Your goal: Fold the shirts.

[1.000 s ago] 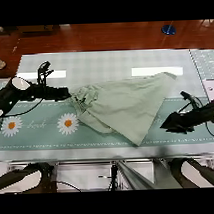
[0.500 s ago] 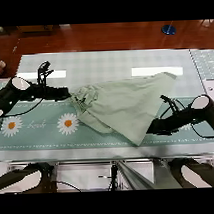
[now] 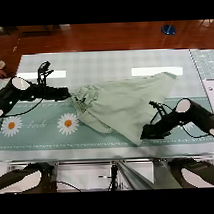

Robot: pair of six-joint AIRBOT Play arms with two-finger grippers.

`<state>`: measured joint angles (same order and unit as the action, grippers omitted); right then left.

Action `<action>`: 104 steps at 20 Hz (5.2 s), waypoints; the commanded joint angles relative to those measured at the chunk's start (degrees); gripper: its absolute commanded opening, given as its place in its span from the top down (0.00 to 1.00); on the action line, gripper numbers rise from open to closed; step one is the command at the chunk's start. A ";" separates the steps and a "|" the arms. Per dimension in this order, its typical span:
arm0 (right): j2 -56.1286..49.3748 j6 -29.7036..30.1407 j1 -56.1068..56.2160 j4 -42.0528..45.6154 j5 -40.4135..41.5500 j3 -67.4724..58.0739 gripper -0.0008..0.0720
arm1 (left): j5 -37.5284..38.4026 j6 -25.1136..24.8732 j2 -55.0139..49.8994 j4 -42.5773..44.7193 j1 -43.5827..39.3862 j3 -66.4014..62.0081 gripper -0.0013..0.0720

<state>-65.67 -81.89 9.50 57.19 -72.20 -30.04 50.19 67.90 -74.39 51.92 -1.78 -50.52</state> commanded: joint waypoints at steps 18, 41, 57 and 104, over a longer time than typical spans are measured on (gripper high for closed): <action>8.33 -0.92 3.72 -6.75 1.49 -15.72 0.96 | 2.12 -1.44 8.52 0.48 3.08 -9.88 0.94; 25.20 -12.22 -25.81 13.22 -27.15 -91.06 0.96 | 35.87 21.11 42.53 19.04 10.69 -67.17 0.94; 14.93 -3.30 -25.81 18.21 -20.96 -49.05 0.96 | 37.99 18.01 29.55 15.98 10.67 -33.42 0.94; -8.72 6.99 -41.46 16.65 -11.80 -36.00 0.36 | 34.62 3.26 7.98 4.94 28.13 2.97 0.13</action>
<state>-77.12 -76.88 -30.68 76.60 -81.49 -75.20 81.69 75.50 -73.56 62.43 24.23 -63.90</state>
